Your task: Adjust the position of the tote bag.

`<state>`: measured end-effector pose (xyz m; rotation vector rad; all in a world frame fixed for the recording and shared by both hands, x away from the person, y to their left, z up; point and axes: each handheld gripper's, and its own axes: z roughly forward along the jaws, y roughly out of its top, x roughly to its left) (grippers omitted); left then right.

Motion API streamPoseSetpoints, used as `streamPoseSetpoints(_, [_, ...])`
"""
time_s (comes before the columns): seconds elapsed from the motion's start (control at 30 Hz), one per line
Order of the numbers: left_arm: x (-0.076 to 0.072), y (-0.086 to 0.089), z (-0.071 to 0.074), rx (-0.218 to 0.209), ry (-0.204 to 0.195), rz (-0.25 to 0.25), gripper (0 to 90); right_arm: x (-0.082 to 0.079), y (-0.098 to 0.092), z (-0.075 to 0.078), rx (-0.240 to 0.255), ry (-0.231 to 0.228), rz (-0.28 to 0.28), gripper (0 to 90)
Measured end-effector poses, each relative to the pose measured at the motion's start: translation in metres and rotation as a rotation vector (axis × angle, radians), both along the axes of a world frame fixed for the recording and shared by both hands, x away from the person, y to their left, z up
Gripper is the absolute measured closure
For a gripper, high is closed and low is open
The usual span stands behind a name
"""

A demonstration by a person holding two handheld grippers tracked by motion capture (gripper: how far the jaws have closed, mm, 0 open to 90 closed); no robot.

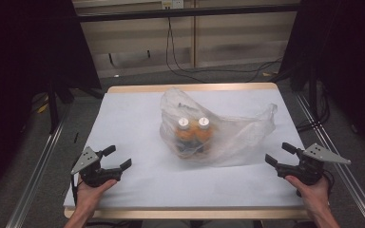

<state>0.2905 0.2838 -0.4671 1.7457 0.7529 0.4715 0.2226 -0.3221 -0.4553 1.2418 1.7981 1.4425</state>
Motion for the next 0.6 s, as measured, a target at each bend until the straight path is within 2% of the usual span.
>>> streamPoseSetpoints(0.03, [-0.001, -0.002, 0.0, 0.021, 0.001, -0.003, 16.3, 0.0, 0.0, 0.0, -0.006, -0.005, -0.003, 16.4])
streamPoseSetpoints(0.07, [-0.002, -0.003, 0.001, 0.02, -0.009, -0.007, 16.3, 0.0, 0.0, 0.0, -0.006, -0.005, -0.003, 16.4])
streamPoseSetpoints(0.1, [-0.003, -0.006, 0.001, 0.012, -0.007, -0.016, 15.9, 0.0, -0.001, 0.0, -0.004, -0.006, 0.009, 19.0])
streamPoseSetpoints(0.27, [-0.005, -0.01, 0.002, 0.014, -0.001, -0.029, 17.5, 0.0, -0.001, 0.001, 0.0, 0.002, 0.005, 20.0])
streamPoseSetpoints(0.33, [-0.005, -0.011, 0.003, 0.031, 0.0, -0.038, 18.9, 0.0, -0.001, 0.001, -0.005, -0.006, 0.002, 21.7])
streamPoseSetpoints(0.53, [-0.006, -0.015, 0.003, 0.032, 0.011, -0.057, 21.6, -0.001, 0.003, 0.005, -0.007, -0.008, 0.034, 25.9])
streamPoseSetpoints(0.6, [-0.007, -0.017, 0.003, 0.044, 0.005, -0.066, 23.9, 0.0, 0.005, 0.005, -0.011, -0.007, 0.046, 26.0])
